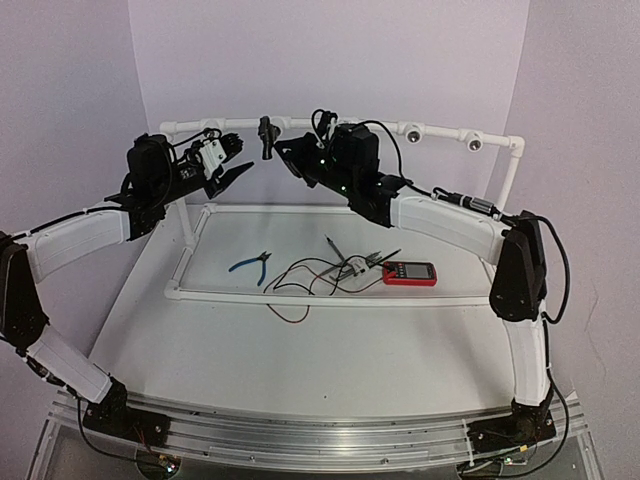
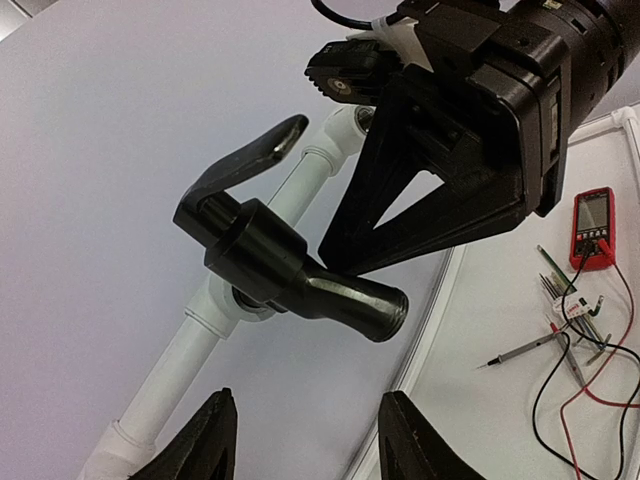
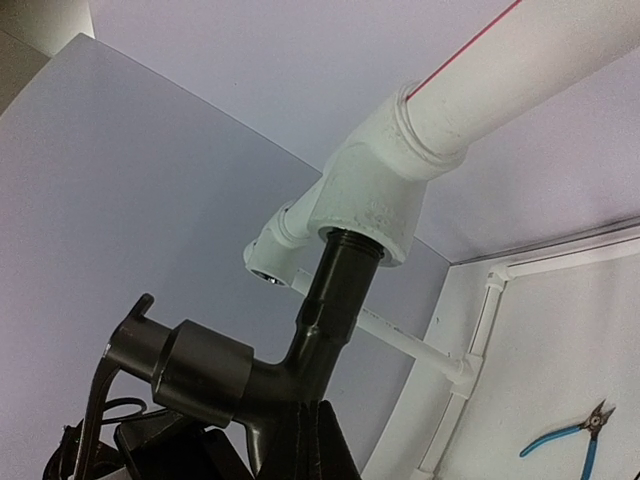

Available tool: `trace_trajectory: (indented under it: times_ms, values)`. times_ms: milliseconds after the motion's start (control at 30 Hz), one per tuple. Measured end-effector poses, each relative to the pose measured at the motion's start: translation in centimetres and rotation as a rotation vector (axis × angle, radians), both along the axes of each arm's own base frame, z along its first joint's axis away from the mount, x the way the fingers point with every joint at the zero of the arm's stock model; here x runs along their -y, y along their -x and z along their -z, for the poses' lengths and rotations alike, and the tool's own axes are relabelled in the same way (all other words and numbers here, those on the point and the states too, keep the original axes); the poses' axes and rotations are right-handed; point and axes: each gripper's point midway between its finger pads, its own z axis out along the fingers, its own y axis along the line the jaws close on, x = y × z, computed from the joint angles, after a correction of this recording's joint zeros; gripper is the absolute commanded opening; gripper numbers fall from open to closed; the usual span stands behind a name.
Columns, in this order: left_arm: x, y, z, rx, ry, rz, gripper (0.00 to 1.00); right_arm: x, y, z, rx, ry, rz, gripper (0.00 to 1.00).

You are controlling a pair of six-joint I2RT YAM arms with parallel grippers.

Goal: Install the water faucets

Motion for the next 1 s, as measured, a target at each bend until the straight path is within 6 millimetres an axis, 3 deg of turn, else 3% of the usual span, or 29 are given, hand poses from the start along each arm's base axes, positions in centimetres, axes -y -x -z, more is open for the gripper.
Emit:
trace_trajectory:
  times_ms: [133, 333, 533, 633, 800, 1000]
  values:
    - [0.0, 0.0, 0.1, -0.007, 0.003, 0.001, 0.52, -0.1, 0.0, 0.0, -0.009, -0.005, -0.003, 0.00]
    - [0.6, 0.1, 0.2, -0.098, 0.072, 0.012, 0.71, -0.1, 0.0, 0.2, -0.014, -0.005, 0.000, 0.02]
    - [2.8, 0.8, 0.1, -0.282, 0.252, -0.007, 0.71, 0.4, 0.4, 2.8, 0.004, 0.113, 0.031, 0.11]
    - [3.1, 0.0, 0.3, -0.350, 0.342, -0.046, 0.69, 1.4, 0.7, 3.3, 0.037, 0.209, 0.067, 0.16]
    - [3.0, -2.1, 0.9, -0.411, 0.439, -0.106, 0.63, 4.0, 1.8, -0.2, 0.150, 0.302, 0.136, 0.18]
    - [4.2, -2.8, 1.3, -0.411, 0.467, -0.109, 0.56, 7.1, 2.7, -4.9, 0.252, 0.316, 0.215, 0.18]
